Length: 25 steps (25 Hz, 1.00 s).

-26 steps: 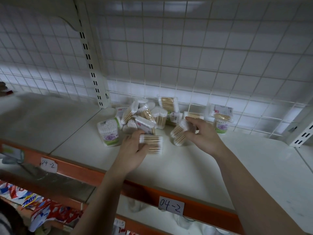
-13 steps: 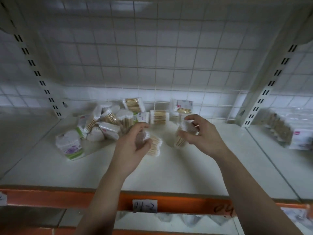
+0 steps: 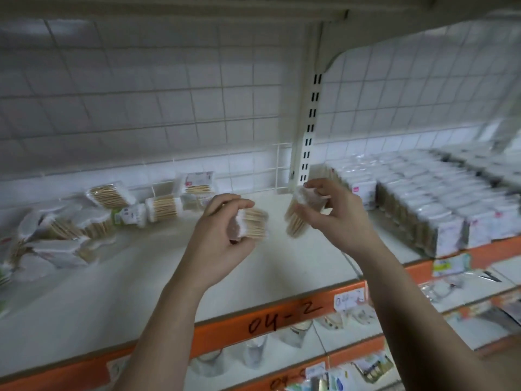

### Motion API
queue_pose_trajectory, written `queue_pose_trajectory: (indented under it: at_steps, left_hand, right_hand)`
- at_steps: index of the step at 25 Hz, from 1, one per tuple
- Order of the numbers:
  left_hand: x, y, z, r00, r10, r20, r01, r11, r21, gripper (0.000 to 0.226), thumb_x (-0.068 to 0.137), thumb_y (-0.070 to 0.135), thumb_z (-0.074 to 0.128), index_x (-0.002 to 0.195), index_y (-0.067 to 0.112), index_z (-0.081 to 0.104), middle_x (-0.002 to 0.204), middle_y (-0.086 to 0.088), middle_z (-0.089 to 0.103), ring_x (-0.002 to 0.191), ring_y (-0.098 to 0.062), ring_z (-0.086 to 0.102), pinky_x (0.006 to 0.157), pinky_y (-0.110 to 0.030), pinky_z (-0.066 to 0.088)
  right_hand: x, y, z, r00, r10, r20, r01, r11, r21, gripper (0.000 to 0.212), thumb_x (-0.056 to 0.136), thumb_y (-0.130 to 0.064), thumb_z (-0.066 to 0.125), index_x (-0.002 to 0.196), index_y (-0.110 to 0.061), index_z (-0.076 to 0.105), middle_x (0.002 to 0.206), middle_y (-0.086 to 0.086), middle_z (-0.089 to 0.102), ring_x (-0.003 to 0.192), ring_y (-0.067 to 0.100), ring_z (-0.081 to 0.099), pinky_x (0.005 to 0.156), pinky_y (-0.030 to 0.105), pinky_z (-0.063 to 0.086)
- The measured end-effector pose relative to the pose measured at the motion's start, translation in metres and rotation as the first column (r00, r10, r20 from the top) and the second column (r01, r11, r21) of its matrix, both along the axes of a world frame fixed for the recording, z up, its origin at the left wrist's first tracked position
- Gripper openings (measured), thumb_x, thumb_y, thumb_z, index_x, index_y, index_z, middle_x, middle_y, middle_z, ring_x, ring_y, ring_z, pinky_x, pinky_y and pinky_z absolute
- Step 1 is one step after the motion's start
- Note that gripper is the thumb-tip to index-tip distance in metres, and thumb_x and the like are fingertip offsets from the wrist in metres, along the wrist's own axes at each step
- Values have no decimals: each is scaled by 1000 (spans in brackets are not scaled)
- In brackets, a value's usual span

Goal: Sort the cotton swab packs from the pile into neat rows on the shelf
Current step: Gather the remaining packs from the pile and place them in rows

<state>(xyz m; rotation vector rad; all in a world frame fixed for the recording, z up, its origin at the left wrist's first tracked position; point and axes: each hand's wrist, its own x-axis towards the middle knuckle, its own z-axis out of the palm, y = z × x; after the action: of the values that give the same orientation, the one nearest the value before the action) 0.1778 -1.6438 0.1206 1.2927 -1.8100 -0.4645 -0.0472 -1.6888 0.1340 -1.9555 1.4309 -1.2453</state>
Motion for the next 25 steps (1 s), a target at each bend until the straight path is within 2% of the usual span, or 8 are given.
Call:
queue_pose_trajectory:
  at_steps: [4,8,10,15,17,20,23,25]
  left_hand:
    - [-78,-2,11,996,-36,79,41,997,-70,40,82,33,53,122,27,57,122,21,44,106,9,45,82,-2,33]
    - [-159,-4,16,986,-3,169,26,990,-139,45,85,56,38,110,26,60,114,20,49,97,-1,51,79,-25,46]
    - [-202,-5,18,979,16,201,19,984,-175,43,85,62,40,103,28,59,111,20,51,94,-5,53,75,-28,47]
    - [-294,-10,23,993,42,108,-18,978,-210,47,74,70,48,94,30,64,99,17,57,90,-6,55,75,-30,47]
    - [-325,-14,26,995,34,89,-15,978,-209,51,70,72,50,91,29,64,95,17,57,89,-6,56,75,-30,47]
    - [-364,-26,33,998,9,57,2,981,-192,46,69,70,57,88,29,63,94,16,58,88,-2,54,76,-25,44]
    - [-391,-45,41,999,-21,48,30,978,-205,39,69,67,57,85,31,59,91,14,57,86,-3,54,76,-23,42]
    - [-412,-63,45,997,-54,54,64,979,-196,39,67,64,53,85,30,59,90,13,56,86,-6,54,75,-25,42]
  right_hand:
    - [-79,17,11,998,-59,2,59,998,-12,41,74,-46,72,110,-32,57,101,-7,62,81,13,62,66,24,45]
    - [-156,31,19,996,-91,24,91,996,-3,49,65,-46,67,111,-37,55,98,-10,54,74,17,60,67,25,45]
    - [-200,37,22,994,-105,26,105,994,5,49,65,-48,65,113,-41,56,99,-12,49,75,17,60,74,31,50]
    - [-295,42,20,997,-81,21,81,997,-15,26,75,-35,61,100,-35,70,102,-15,53,87,10,61,84,43,53]
    - [-327,42,21,995,-93,25,94,996,-13,14,78,-33,62,87,-28,72,94,-21,57,92,11,61,82,45,54]
    - [-371,34,19,986,-158,61,157,987,9,6,80,-31,67,84,-29,71,94,-12,59,81,18,65,72,46,56]
    - [-401,19,18,983,-179,49,180,984,-8,19,71,-36,62,87,-43,68,105,-20,56,94,15,63,82,46,54]
    - [-420,5,19,983,-180,47,181,983,-13,28,65,-31,60,90,-43,68,105,-27,54,97,13,61,85,46,53]
